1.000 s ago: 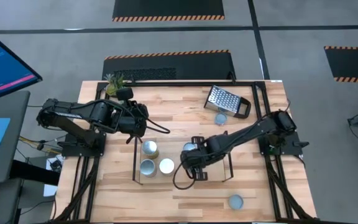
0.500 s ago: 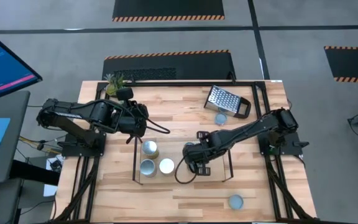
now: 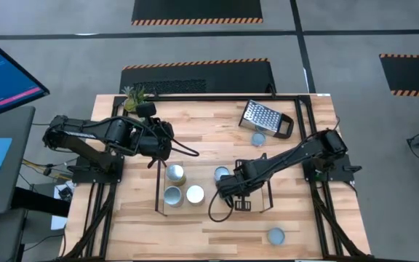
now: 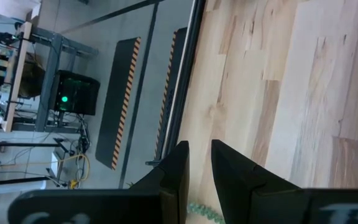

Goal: Pick and place cans onto a shelf
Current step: Put the yellow can on the shelf

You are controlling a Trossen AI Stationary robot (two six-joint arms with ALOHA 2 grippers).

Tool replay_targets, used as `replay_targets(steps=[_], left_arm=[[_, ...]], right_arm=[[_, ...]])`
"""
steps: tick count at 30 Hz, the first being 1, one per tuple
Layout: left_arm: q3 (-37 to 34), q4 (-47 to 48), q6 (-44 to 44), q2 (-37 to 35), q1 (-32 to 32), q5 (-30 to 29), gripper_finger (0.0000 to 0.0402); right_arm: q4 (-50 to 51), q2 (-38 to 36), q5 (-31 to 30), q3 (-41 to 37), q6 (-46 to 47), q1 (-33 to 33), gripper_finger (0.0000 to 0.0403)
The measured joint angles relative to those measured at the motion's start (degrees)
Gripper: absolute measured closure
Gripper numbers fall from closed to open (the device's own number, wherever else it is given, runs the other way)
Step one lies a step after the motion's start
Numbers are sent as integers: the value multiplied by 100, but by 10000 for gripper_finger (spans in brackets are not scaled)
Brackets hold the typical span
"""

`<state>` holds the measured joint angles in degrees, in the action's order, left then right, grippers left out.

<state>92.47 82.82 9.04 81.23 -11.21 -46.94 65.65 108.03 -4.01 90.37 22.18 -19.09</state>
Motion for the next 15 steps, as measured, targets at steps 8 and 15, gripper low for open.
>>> replay_targets(steps=[8,15], left_arm=[[0,-2,6,0,-1,0,345],[0,0,7,0,0,1,345]], right_arm=[[-183,6,127,0,-22,5,331],[-322,6,168,0,-53,4,331]])
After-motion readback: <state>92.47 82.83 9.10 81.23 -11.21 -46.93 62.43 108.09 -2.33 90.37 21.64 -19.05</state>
